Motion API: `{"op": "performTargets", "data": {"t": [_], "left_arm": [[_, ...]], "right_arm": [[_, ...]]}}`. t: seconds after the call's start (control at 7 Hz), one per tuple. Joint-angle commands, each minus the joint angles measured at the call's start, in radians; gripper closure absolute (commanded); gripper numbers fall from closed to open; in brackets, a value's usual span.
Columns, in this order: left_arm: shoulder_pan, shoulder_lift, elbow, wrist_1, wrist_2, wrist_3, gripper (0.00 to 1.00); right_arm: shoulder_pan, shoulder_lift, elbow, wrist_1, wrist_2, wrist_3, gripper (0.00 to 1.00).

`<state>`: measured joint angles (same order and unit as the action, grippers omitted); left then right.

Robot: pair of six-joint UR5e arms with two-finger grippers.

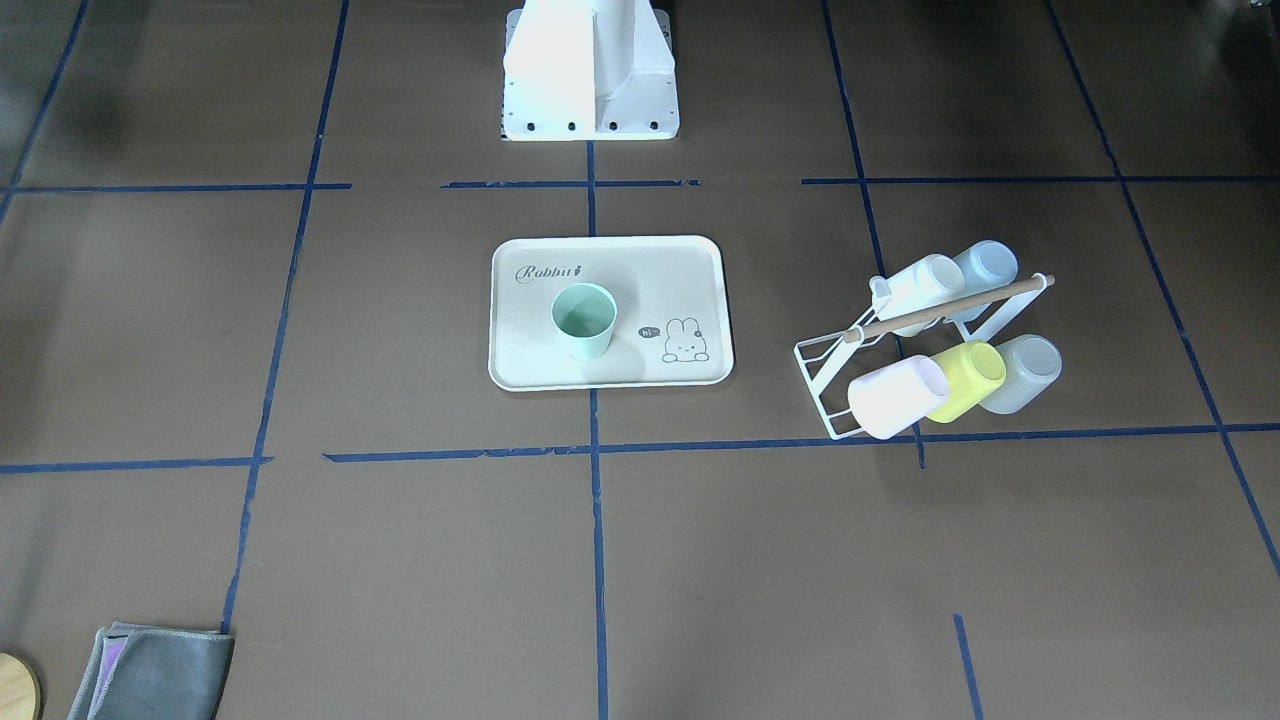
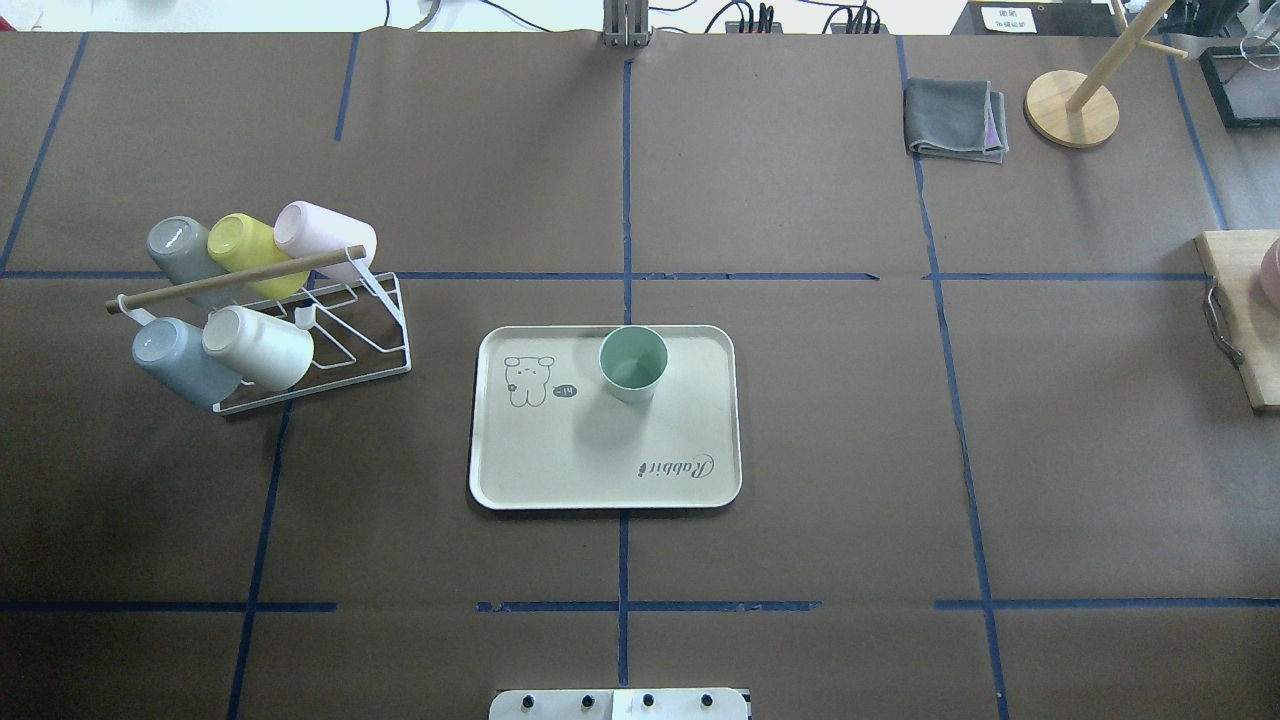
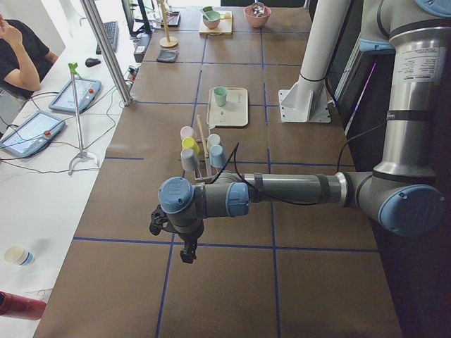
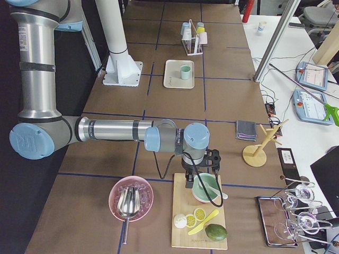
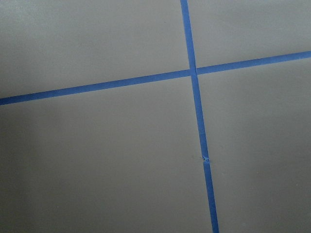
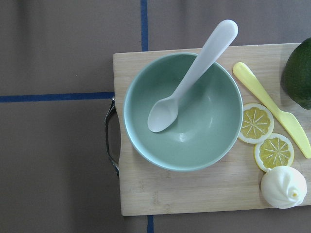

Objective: Pick up and place green cup on tray

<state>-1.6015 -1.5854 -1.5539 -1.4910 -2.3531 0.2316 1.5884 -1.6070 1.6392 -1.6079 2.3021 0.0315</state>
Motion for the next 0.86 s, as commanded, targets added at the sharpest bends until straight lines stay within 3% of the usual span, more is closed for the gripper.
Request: {"op": "performTargets", "data": {"t": [0.0,0.71], "left_arm": [[0.0,-0.001,0.0,0.0,0.0,0.0,0.0],[0.0,-0.005,0.0,0.0,0.002,0.0,0.0]], "right_arm": [[0.001,-0.001,-0.001,0.0,-0.016,-0.001,0.0],[0.013,-0.004,-0.019,0.0,-0.018,-0.086,0.0]]}}
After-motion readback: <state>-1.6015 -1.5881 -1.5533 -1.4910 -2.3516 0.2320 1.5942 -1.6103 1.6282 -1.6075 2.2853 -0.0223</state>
